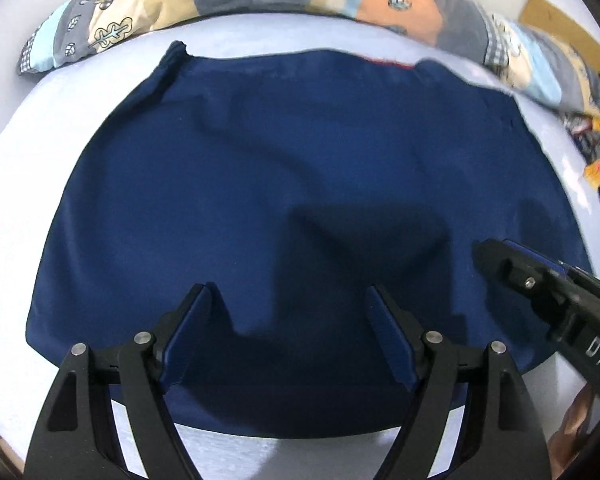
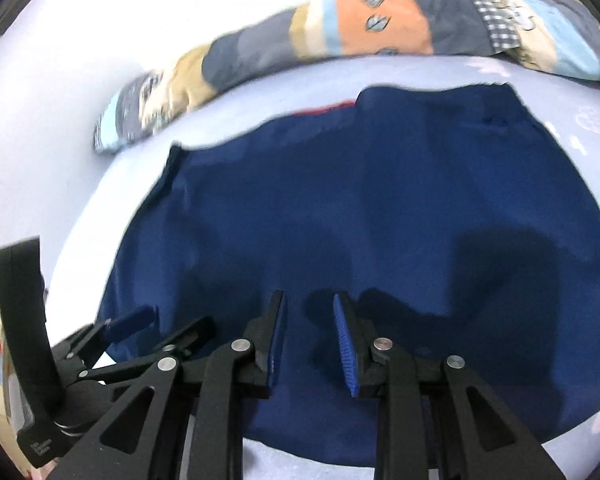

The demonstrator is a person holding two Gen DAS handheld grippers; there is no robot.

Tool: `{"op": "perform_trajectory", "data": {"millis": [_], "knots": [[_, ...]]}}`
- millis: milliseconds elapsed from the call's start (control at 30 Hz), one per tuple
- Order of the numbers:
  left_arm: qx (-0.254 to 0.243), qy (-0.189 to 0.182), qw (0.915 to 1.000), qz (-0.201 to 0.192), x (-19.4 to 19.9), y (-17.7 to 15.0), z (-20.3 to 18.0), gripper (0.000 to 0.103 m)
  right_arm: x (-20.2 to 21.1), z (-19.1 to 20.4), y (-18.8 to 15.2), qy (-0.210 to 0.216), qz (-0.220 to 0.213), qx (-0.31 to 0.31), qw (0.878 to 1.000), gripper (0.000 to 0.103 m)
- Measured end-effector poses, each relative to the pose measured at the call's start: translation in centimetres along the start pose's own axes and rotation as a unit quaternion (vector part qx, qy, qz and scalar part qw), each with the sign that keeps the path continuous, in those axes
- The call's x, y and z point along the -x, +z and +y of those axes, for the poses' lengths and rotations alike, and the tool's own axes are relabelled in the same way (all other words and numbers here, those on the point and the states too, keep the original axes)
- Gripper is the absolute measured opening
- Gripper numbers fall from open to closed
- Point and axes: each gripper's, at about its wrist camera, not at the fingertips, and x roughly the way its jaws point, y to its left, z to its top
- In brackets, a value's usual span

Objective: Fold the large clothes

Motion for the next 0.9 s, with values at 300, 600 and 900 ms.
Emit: {"op": "perform_trajectory", "data": {"millis": [300, 600, 900], "knots": [[-0.010, 0.004, 0.9999, -0.013, 0.9, 0.1, -0.1, 0.080, -1.2, -0.9, 0.0, 0.020, 0.037, -0.036, 0.999, 0.034], [-0.014, 0.013, 0.9998, -0.004, 0.6, -0.2, -0.3, 0.080, -2.2, -4.4, -0.8, -0.001, 0.057, -0.103, 0.993, 0.034], [-0.024, 0.014, 0.9996, -0.007, 0.9, -0.2, -0.6, 0.080, -1.4, -5.6, -0.9, 0.020, 0.061, -0.122, 0.990, 0.036]]}}
